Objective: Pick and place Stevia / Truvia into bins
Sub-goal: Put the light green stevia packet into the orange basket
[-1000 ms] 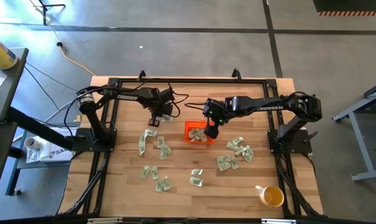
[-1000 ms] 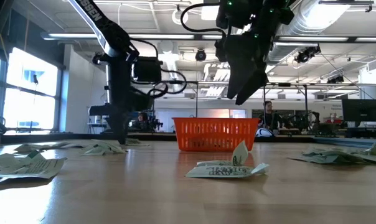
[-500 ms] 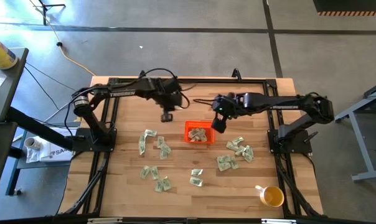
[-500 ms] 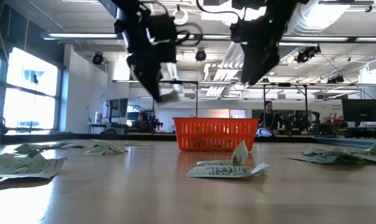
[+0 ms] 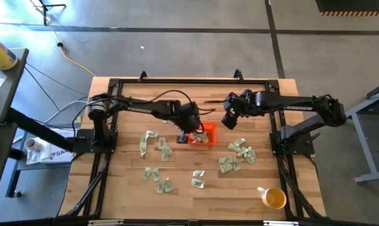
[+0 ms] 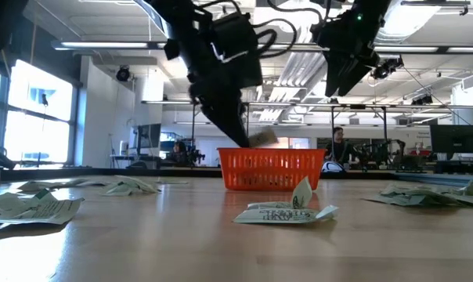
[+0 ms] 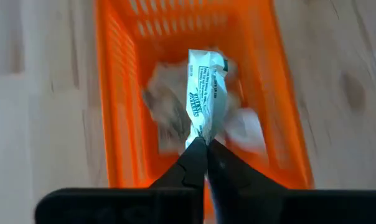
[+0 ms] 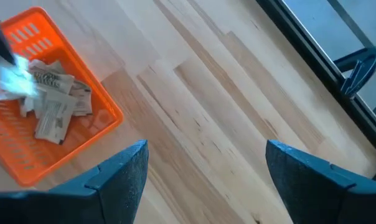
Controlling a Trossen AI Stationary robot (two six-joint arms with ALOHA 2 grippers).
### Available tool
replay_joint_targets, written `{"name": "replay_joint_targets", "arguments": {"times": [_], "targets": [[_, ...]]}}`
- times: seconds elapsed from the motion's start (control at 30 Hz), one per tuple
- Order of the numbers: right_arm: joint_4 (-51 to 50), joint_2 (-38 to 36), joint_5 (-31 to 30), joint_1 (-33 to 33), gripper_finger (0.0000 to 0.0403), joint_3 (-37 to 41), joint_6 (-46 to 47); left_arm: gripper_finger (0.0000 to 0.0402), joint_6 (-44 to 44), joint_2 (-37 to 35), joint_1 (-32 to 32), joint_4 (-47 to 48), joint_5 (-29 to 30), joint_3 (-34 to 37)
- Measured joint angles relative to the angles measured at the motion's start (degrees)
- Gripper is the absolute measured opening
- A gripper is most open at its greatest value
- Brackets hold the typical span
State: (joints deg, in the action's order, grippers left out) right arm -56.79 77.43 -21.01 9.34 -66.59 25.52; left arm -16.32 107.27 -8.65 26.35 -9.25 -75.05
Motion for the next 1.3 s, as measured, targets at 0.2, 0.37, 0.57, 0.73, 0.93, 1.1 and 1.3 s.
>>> {"name": "replay_joint_targets", "arguments": {"times": [0.2, 0.37, 0.57, 0.73, 0.93, 1.1, 1.3], "targets": [[0.04, 0.0, 0.23, -0.42, 0.0311, 0.0, -0.23, 0.0134, 6.53, 0.58, 0.71, 1.53, 4.53, -0.04], [0.7, 0.02, 0.12, -0.33, 0.0311, 0.0, -2.96, 0.0194, 7.37, -3.72, 0.73, 12.87, 12.6, -0.1], [4.35, 0.02, 4.91, 2.59, 0.0311, 1.1, -7.74, 0.0221, 9.66, -7.89, -4.02, 25.82, 14.94, 1.62], [10.62, 0.09, 10.71, 6.11, 0.0311, 7.26, -10.45, 0.0212, 8.22, -8.14, -10.84, 24.92, 14.53, 4.06], [13.49, 0.07, 15.47, 7.19, 0.0311, 12.09, -10.82, 0.0204, -0.86, -8.1, -15.89, 20.2, 6.93, 5.67], [15.93, 0.07, 15.99, 7.06, 0.0311, 14.27, -12.66, 0.0208, -5.73, -7.21, -17.71, 18.29, 2.36, 7.9], [21.08, 0.07, 18.59, 8.32, 0.0311, 15.92, -14.23, 0.0216, -5.72, -6.6, -17.59, 15.57, 2.02, 10.74]]}}
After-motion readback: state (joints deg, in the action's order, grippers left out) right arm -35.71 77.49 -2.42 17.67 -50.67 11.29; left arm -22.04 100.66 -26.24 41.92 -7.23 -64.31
